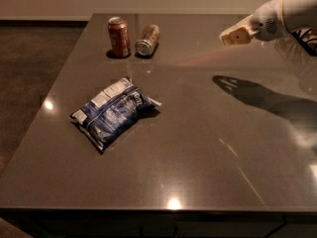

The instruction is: Pick orange can

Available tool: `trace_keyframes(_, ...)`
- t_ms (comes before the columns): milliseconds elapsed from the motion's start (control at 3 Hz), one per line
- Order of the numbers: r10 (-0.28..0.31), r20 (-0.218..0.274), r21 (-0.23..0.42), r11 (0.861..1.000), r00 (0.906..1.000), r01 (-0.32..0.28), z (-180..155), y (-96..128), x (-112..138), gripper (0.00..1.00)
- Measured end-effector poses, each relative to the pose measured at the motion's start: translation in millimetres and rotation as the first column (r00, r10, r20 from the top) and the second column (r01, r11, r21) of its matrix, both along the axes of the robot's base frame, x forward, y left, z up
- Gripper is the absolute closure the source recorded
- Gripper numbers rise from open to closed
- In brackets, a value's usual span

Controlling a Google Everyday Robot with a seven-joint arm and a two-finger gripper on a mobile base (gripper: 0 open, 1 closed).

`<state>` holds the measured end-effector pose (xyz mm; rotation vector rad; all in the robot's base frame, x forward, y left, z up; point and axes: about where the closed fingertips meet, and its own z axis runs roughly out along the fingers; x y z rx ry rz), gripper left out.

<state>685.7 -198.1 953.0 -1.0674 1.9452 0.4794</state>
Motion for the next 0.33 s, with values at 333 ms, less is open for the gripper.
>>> trace_keyframes(333, 0.004, -0.003, 0.001, 1.000, 1.0000, -0.004, -1.7, 2.7, 1.0, 0.84)
